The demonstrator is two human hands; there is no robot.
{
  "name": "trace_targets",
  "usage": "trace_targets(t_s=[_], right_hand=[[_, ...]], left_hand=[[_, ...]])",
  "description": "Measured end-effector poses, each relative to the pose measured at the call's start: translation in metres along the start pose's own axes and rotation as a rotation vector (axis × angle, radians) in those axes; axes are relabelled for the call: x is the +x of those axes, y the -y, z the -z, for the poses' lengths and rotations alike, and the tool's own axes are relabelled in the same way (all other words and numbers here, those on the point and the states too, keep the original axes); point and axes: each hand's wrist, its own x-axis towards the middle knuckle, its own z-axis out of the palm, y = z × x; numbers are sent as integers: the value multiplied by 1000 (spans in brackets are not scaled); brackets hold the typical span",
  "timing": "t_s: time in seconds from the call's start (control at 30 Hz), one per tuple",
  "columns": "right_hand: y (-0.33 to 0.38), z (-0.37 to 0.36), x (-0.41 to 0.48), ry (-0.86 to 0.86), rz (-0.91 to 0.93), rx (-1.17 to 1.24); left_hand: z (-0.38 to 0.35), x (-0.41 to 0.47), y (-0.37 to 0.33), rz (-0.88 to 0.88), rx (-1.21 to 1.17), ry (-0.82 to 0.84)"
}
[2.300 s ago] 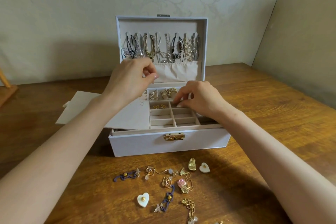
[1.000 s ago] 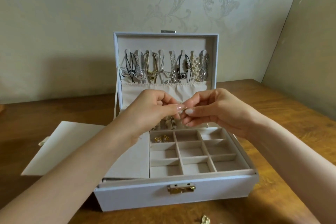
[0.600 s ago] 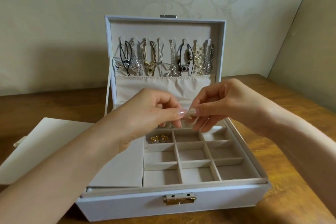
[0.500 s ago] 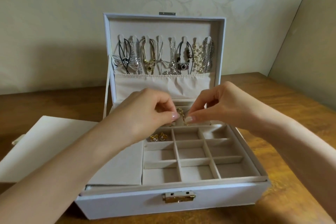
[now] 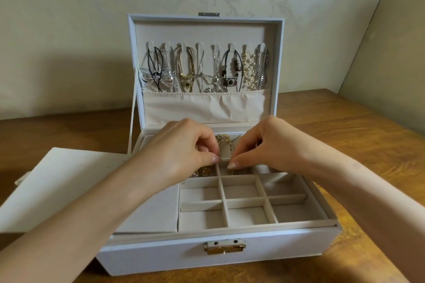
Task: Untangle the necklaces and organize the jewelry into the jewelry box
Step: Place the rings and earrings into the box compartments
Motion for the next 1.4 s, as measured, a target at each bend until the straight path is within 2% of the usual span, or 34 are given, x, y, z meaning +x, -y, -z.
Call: trace_targets(t_s=[0.13, 0.53, 0.77, 0.97, 1.03, 1.17, 1.27, 1.4], right_hand=[[1, -2, 1, -68, 35, -173], [4, -7, -1, -148, 71, -262], [8, 5, -5, -122, 39, -140], [12, 17, -24, -165, 85, -8], [18, 17, -37, -90, 114, 74], [33, 6, -65, 198, 194, 242], [41, -7, -80, 296, 195, 253], [40, -21, -90, 347, 100, 120]], left_hand=[[1, 1, 1, 12, -6, -13], [0, -1, 1, 9, -34, -54], [4, -1, -1, -8, -51, -63], [9, -21, 5, -73, -96, -48], [11, -35, 7, -147, -154, -22], [15, -68, 10, -327, -186, 32], [12, -90, 18, -361, -112, 81], [-1, -109, 25, -470, -46, -35]])
